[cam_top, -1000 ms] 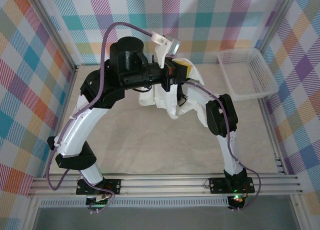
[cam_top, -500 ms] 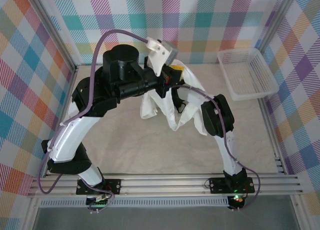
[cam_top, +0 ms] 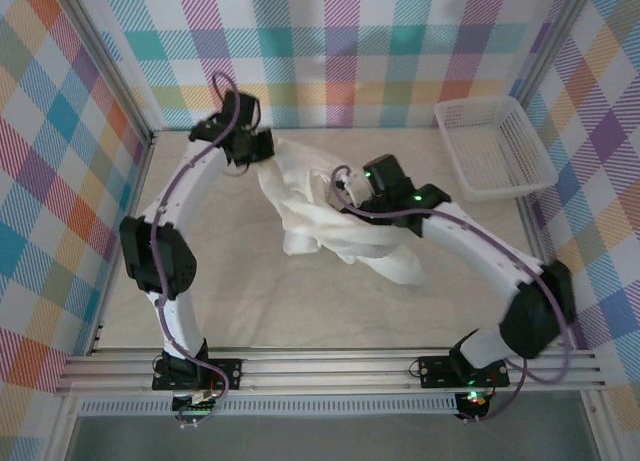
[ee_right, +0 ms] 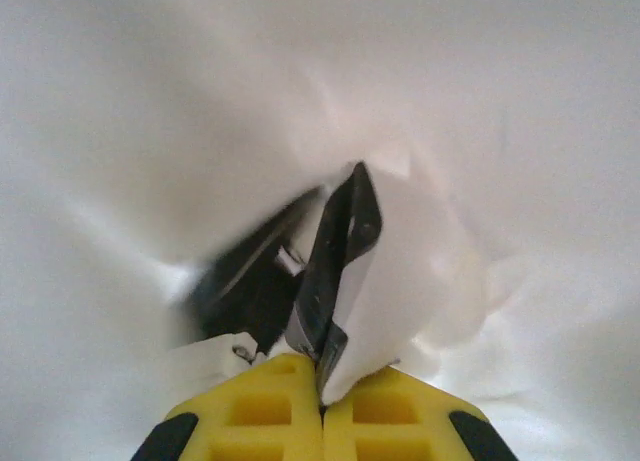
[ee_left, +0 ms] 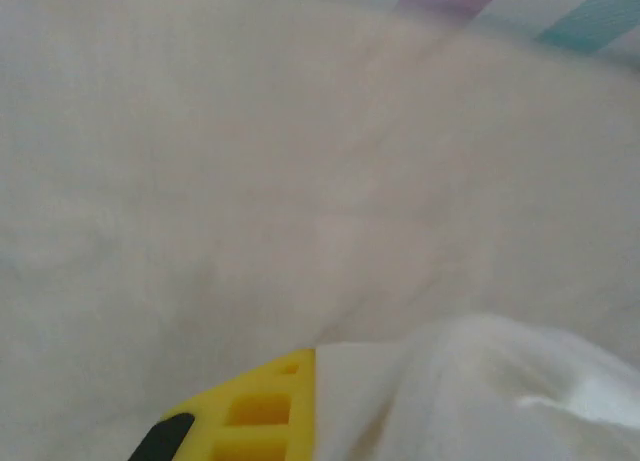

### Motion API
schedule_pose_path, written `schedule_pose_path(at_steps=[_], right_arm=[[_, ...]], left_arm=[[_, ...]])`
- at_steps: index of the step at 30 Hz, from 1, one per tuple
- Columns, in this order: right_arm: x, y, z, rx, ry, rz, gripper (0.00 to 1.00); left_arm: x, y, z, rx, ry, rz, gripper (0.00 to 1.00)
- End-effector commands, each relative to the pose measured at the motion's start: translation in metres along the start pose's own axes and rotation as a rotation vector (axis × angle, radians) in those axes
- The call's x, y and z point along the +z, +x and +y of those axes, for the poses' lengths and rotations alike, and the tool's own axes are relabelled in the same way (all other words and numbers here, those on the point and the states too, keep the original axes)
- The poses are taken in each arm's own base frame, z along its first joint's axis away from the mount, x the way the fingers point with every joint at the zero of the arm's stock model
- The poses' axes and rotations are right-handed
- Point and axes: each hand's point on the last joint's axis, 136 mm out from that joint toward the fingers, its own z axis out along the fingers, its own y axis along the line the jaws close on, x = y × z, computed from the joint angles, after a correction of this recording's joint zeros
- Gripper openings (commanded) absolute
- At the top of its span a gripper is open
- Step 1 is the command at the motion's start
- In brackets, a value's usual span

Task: Fold the inside-out t-shirt
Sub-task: Turn the T-shirt inside out at the center of the table.

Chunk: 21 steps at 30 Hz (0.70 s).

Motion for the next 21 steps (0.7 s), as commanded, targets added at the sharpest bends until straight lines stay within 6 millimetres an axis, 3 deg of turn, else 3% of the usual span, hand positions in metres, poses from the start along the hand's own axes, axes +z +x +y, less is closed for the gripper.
schedule_pose_path(at_steps=[1, 4, 5, 8, 10, 13, 15, 18, 21], right_arm=[[-0.038, -0.048, 0.004, -0.039, 0.033, -0.194, 0.00], [-0.064, -0.077, 0.002, -0.036, 0.090, -0.313, 0.00], [-0.070, -0.085, -0.005, -0.020, 0.134, -0.336, 0.00], [-0.085, -0.102, -0.020, 0.000, 0.242, -0.412, 0.00], [-0.088, -0.109, -0.017, -0.011, 0.222, -0.465, 0.00], [-0.072, -0.103, 0.000, -0.051, 0.092, -0.463, 0.00], [-0.062, -0.094, 0.006, -0.055, 0.032, -0.444, 0.00], [-0.052, -0.086, 0.005, -0.037, 0.012, -0.438, 0.00], [-0.050, -0.087, -0.001, -0.011, 0.031, -0.454, 0.00]], left_arm=[[0.026, 0.035, 0.003, -0.140, 0.091, 0.066, 0.00], [0.039, 0.069, 0.013, -0.156, 0.099, 0.129, 0.01], [0.035, 0.075, 0.014, -0.156, 0.113, 0.127, 0.12], [-0.003, 0.076, 0.010, -0.134, 0.158, 0.067, 0.46], [-0.039, 0.072, 0.000, -0.114, 0.215, 0.020, 0.56], [-0.086, 0.076, -0.033, -0.106, 0.385, 0.031, 0.62], [-0.103, 0.088, -0.065, -0.092, 0.501, 0.099, 0.65], [-0.108, 0.111, -0.118, -0.121, 0.661, 0.232, 0.69], [-0.089, 0.135, -0.150, -0.158, 0.708, 0.329, 0.70]])
